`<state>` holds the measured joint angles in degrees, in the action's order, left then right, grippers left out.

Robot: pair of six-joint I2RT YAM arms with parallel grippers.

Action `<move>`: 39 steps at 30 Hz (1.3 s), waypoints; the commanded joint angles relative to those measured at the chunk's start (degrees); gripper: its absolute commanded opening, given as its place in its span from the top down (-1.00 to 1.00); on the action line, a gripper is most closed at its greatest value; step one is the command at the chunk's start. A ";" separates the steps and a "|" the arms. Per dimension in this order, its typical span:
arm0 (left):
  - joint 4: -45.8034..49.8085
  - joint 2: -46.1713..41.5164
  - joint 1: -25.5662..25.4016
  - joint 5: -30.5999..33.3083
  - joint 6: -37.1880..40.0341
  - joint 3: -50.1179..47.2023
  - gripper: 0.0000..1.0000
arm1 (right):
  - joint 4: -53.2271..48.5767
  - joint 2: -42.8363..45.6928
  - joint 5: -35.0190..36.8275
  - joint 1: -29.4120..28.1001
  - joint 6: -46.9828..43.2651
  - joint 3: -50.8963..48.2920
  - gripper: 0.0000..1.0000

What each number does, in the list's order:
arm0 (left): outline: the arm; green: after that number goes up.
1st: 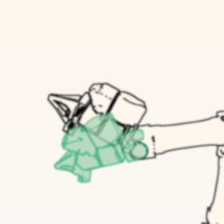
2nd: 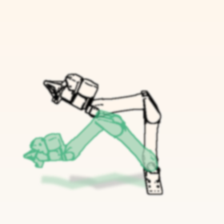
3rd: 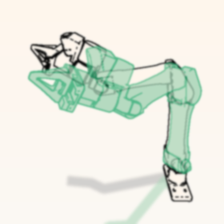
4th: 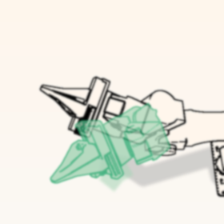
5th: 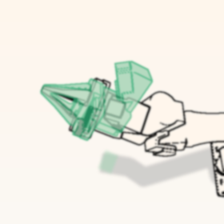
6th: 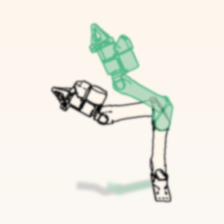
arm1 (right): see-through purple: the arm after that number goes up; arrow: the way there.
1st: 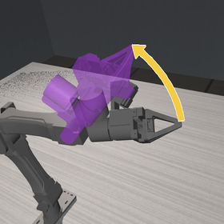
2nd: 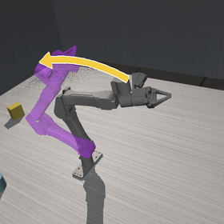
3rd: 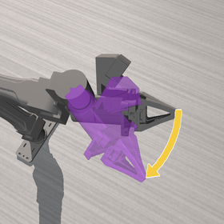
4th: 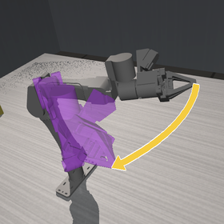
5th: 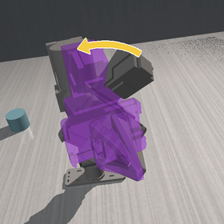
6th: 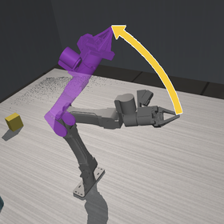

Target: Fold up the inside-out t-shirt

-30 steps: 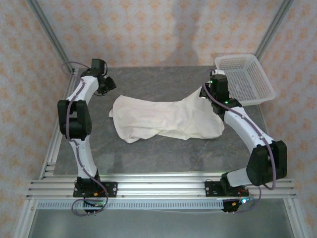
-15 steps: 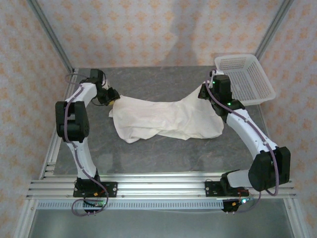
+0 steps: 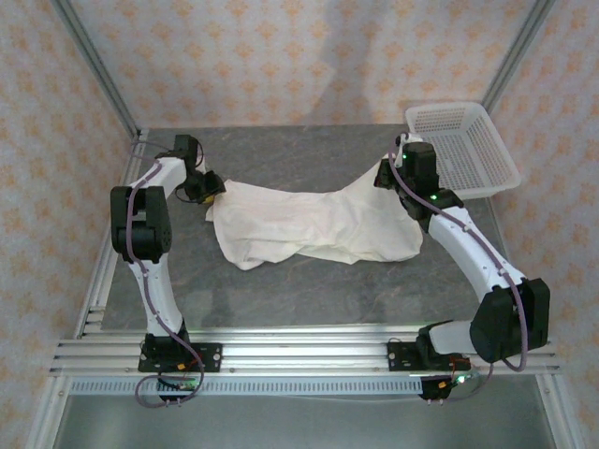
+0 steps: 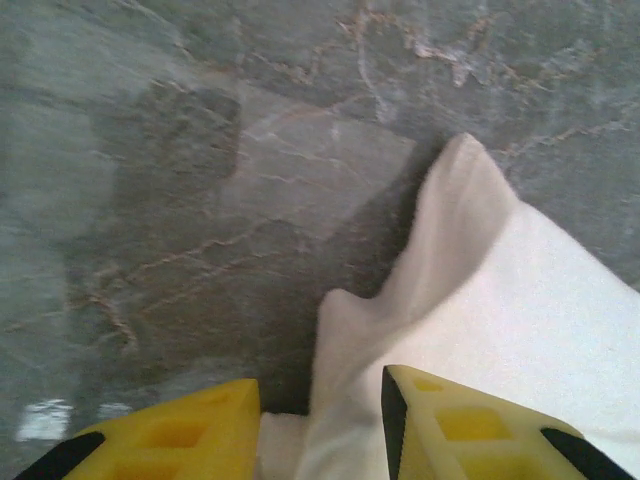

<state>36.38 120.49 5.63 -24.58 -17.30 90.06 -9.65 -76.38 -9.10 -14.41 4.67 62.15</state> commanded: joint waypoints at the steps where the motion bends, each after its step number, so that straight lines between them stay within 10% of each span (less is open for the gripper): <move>1: 1.17 -1.98 0.00 3.60 2.53 1.34 0.25 | -0.54 0.88 -0.66 0.31 0.34 0.08 1.00; 26: -3.20 0.26 -0.71 -5.79 1.13 1.07 0.64 | -1.31 -0.67 -1.65 0.25 1.12 1.38 1.00; 30: -3.50 -0.52 -0.72 -6.17 0.94 1.08 0.96 | -1.67 -0.23 -1.47 0.18 1.03 1.65 1.00; 39: 2.49 -22.16 0.41 -6.03 -2.59 9.55 1.00 | -2.54 8.24 2.61 0.35 0.14 11.03 1.00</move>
<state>36.34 111.02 5.32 -30.02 -18.06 91.64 -13.89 -74.15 -9.89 -14.41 5.74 66.28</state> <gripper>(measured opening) 0.041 0.042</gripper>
